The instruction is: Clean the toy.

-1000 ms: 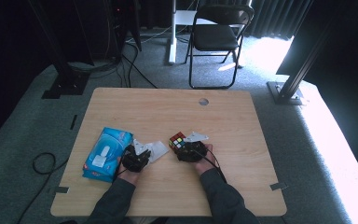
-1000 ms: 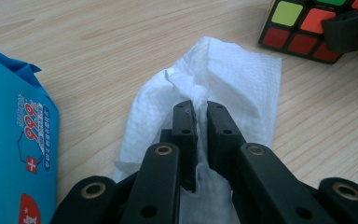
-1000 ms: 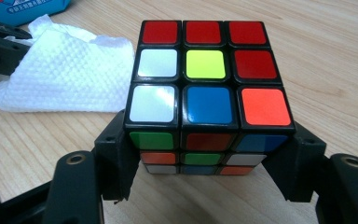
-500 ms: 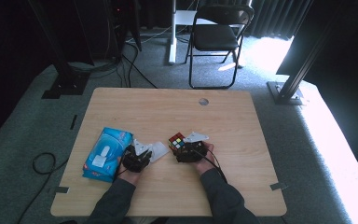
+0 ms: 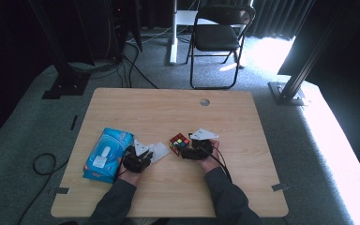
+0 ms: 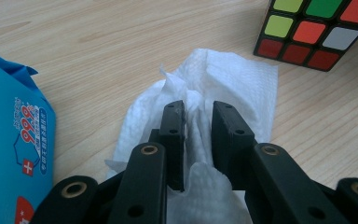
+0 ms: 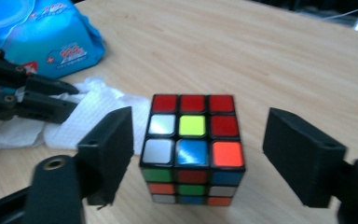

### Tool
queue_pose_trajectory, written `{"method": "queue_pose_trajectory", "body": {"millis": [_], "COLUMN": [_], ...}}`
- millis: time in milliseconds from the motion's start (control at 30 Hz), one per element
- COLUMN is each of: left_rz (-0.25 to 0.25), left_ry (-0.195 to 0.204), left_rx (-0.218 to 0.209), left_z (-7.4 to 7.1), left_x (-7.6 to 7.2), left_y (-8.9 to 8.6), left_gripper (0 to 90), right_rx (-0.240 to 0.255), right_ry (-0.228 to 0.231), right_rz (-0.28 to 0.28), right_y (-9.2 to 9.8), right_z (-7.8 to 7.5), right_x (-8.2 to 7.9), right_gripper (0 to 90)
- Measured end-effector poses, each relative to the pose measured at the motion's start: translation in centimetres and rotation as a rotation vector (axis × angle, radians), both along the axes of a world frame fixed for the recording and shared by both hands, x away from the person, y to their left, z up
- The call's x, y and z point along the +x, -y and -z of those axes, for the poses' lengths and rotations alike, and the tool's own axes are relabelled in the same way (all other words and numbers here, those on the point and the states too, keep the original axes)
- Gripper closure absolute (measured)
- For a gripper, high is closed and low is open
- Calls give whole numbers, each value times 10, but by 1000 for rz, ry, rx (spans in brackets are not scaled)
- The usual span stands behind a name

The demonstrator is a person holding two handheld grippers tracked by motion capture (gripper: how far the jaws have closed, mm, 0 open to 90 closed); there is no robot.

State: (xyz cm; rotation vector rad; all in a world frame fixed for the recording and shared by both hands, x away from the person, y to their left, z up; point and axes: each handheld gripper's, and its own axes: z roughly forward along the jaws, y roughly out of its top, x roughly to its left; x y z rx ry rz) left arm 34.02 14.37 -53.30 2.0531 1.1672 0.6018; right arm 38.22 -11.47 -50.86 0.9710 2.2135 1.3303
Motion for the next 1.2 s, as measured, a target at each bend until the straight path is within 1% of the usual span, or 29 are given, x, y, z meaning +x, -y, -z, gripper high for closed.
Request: {"method": "queue_pose_trajectory", "body": {"millis": [33,67,133,233,267,333,400,433,600,667,733,900,967,1000,1100,1200], "left_rz": [-2,-1,-1,1,1,-1,0,0,1,0,0,0,-1,-1,0,-1], "left_ry": [-1,-1,-1,-3,-3,-3,-4,-4,-4,-3,-2,-1,0,-1,1,0], "left_rx": [-3,-4,-5,-6,-6,-5,-4,-4,-2,-3,-3,-2,-3,-3,-3,-3], "left_z": [0,0,0,1,1,1,1,1,0,0,0,0,0,0,0,0], "left_x": [0,0,0,0,0,1,1,1,1,1,1,0,0,0,0,0], "left_y": [0,0,0,0,0,0,-1,-1,-1,-1,-1,0,0,0,0,0], "left_gripper": [743,743,742,741,740,740,740,740,740,741,740,740,740,740,740,740], "right_rx": [-8,-14,-7,-1,6,4,3,2,8,22,23,34,32,36,62,76], "right_ry": [13,23,40,44,37,30,12,11,-28,-38,-42,-66,-66,-73,-116,-137], "right_rz": [8,14,20,25,27,42,55,59,61,68,76,81,83,83,90,93], "right_y": [0,0,1,2,2,2,3,3,2,3,3,5,5,5,8,9], "right_z": [-1,-1,-3,-4,-4,-3,-1,0,3,3,3,4,4,3,3,3], "right_x": [-1,-1,-2,-1,0,2,5,6,10,13,14,15,15,16,18,19], "right_gripper": [327,380,484,607,628,659,676,678,669,673,687,687,687,685,674,675]}}
